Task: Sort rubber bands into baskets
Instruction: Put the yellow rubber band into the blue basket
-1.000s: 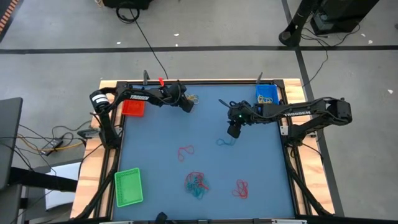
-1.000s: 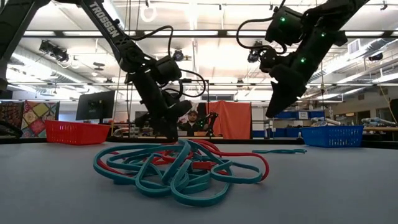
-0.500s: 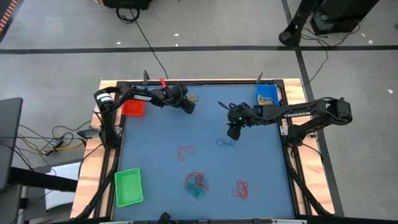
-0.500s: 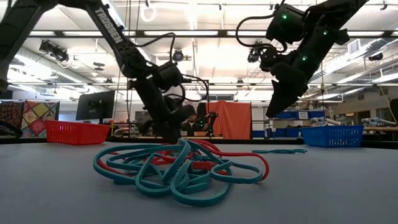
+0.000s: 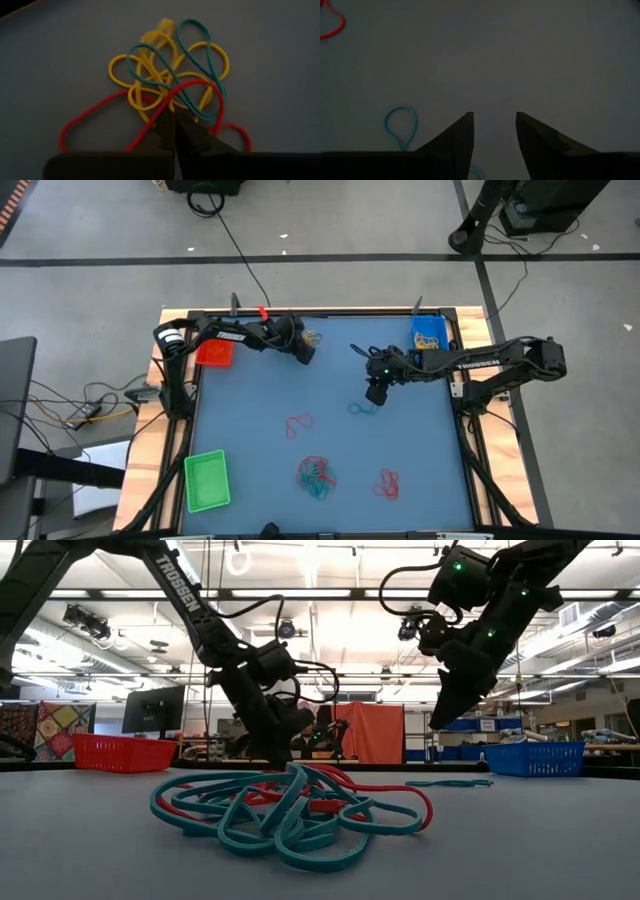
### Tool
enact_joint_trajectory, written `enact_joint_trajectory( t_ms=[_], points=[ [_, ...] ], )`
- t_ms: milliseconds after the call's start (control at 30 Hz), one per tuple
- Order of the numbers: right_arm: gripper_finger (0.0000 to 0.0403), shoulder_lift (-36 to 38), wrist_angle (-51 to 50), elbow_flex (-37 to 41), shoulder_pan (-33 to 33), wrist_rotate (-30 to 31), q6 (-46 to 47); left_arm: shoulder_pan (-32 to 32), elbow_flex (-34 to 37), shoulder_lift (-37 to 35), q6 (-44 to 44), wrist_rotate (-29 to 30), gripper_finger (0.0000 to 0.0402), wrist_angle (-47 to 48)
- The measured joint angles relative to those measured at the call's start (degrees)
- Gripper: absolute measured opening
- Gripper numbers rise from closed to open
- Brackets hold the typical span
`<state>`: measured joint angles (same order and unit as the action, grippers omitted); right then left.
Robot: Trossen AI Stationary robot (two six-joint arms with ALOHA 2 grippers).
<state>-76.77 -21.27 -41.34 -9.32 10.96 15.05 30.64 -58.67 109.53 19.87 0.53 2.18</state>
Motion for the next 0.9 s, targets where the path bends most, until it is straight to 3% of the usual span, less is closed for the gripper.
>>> enact_joint_trajectory(
  t_ms=[300, 467, 533, 600, 700, 767, 833, 900],
  points=[
    [0.0136, 0.0, -2.0, 0.0, 1.0, -1.4, 0.3, -4.8, -0.3, -10.0, -5.8, 0.7, 0.0002, 9.9],
    [0.0136, 0.0, -1.0, 0.0, 1.5, -12.0, -1.3, -9.6, -0.3, -16.9, -10.3, -7.3, 0.0002, 14.3],
    [0.0136, 0.0, 0.4, 0.0, 1.9, -14.2, -1.1, -11.0, -0.3, -19.0, -9.7, -11.6, 0.0002, 14.0],
    [0.0135, 0.0, 1.4, 0.0, 2.4, -14.9, -0.4, -11.7, -0.3, -19.8, -9.8, -12.3, 0.0001, 13.5],
    [0.0133, 0.0, 2.4, 0.0, 2.9, -15.1, 0.4, -9.2, -1.0, -18.7, -8.7, -5.9, 0.0001, 19.3],
    [0.0133, 0.0, 2.2, 0.0, 3.3, -15.1, 1.1, -6.1, -1.1, -17.1, -7.7, -4.7, 0.0001, 23.9],
    [0.0133, 0.0, 2.2, 0.0, 3.6, -15.1, 1.5, -4.3, -0.9, -16.3, -7.6, -6.9, 0.0001, 24.6],
    [0.0133, 0.0, 2.2, 0.0, 3.7, -15.1, 1.5, -4.2, -0.9, -16.3, -8.7, -12.7, 0.0001, 23.4]
  ],
)
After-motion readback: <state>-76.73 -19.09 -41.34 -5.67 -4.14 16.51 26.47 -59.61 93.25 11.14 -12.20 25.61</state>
